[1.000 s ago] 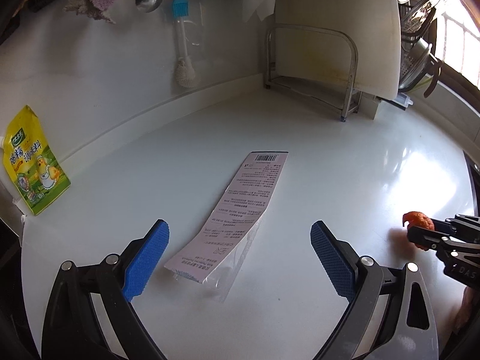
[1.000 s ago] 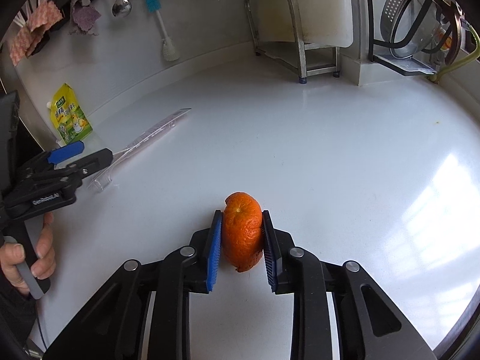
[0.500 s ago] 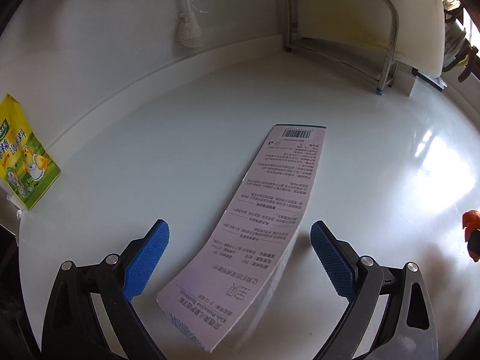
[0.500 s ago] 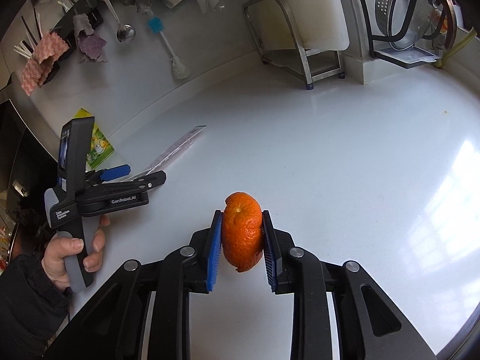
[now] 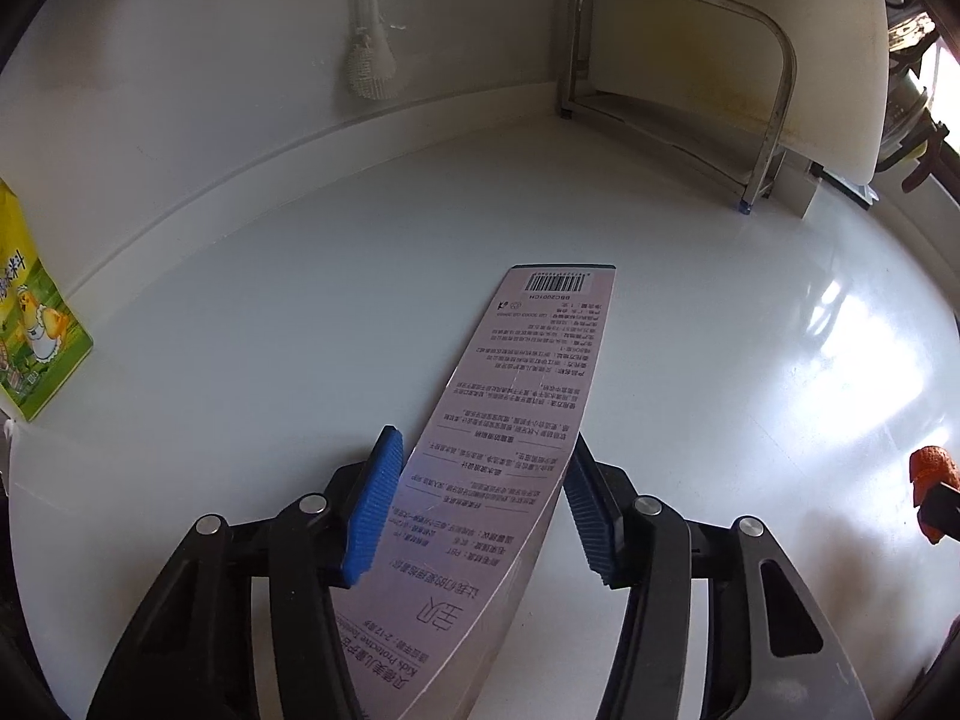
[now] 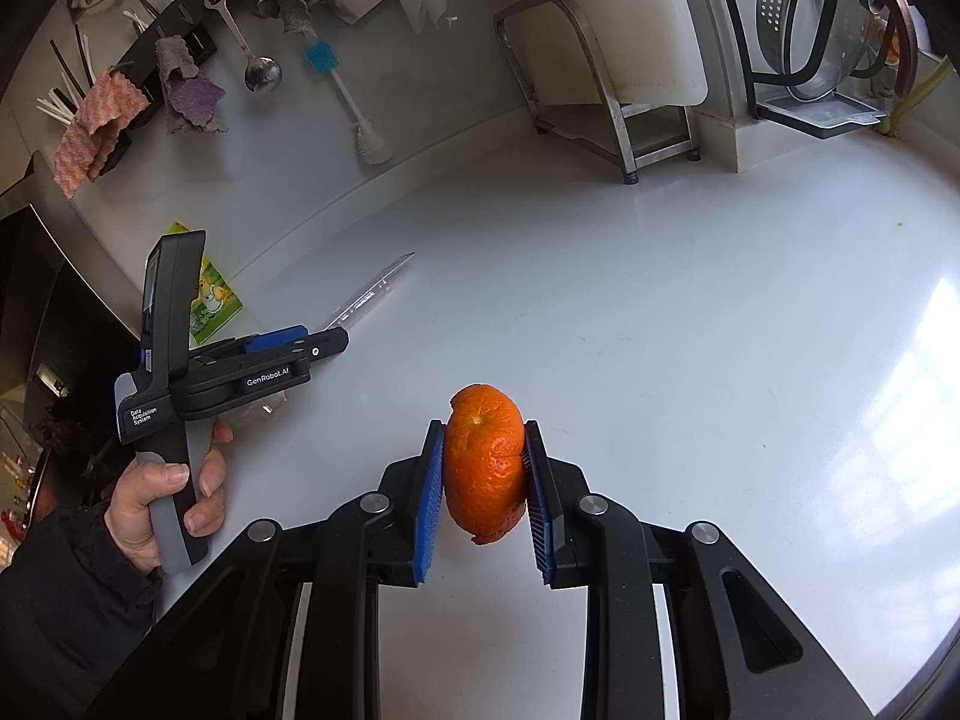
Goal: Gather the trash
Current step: 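Grasp the receipt and straw wrapper with the left tool while the right tool holds the peel, then carry the orange peel and receipt in both tools over the bin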
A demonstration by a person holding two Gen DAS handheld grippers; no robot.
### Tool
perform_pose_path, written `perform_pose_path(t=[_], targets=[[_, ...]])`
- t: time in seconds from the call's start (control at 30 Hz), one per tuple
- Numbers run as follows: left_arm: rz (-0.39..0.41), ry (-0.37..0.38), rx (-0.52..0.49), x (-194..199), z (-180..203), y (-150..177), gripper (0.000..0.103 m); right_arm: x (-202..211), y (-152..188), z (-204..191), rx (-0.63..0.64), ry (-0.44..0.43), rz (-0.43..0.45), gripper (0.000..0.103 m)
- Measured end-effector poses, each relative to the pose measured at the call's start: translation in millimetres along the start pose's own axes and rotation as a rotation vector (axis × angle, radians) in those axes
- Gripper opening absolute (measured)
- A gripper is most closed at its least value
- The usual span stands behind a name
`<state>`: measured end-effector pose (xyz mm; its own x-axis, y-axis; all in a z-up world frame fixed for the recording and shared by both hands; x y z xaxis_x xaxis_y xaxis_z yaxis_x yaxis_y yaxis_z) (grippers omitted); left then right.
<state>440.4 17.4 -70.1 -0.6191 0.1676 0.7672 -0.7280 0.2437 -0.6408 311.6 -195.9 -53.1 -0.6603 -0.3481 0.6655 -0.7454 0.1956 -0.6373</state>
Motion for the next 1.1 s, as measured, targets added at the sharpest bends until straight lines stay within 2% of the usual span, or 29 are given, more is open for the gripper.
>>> perform_pose_path(t=[0.07,0.33,0.5,0.63,0.9,1.1], targets=[[0.002,-0.002,-0.001,2,-1,1,0.047,0,0,0,0.000,-0.001,-0.002,0.025],[0.028,0.000,0.021,16,-8,2,0.046,0,0,0,0.005,-0.006,-0.001,0.025],[0.057,-0.039,0.009,35,-1,9,0.046,1,0,-2,0.017,-0.002,0.005,0.025],[0.096,-0.083,-0.028,58,7,20,0.046,0,2,-7,0.033,0.001,0.002,0.025],[0.187,-0.105,0.010,118,13,43,0.046,18,20,-24,0.093,0.025,0.019,0.025],[0.238,-0.056,0.033,162,28,65,0.046,60,45,-38,0.106,0.049,0.053,0.025]])
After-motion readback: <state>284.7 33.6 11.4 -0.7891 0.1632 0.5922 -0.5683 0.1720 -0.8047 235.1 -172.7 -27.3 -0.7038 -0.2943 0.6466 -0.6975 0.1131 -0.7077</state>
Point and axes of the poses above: each gripper's, at about its wrist camera, not at the fingertips, and x roughly against the way its jaws point, z to its right, y to its underside, the point moved 2 cm from there along -x, roughly the way its jaws point, and after that the axes turned 3 degrees about z, right-handed, at the moved point
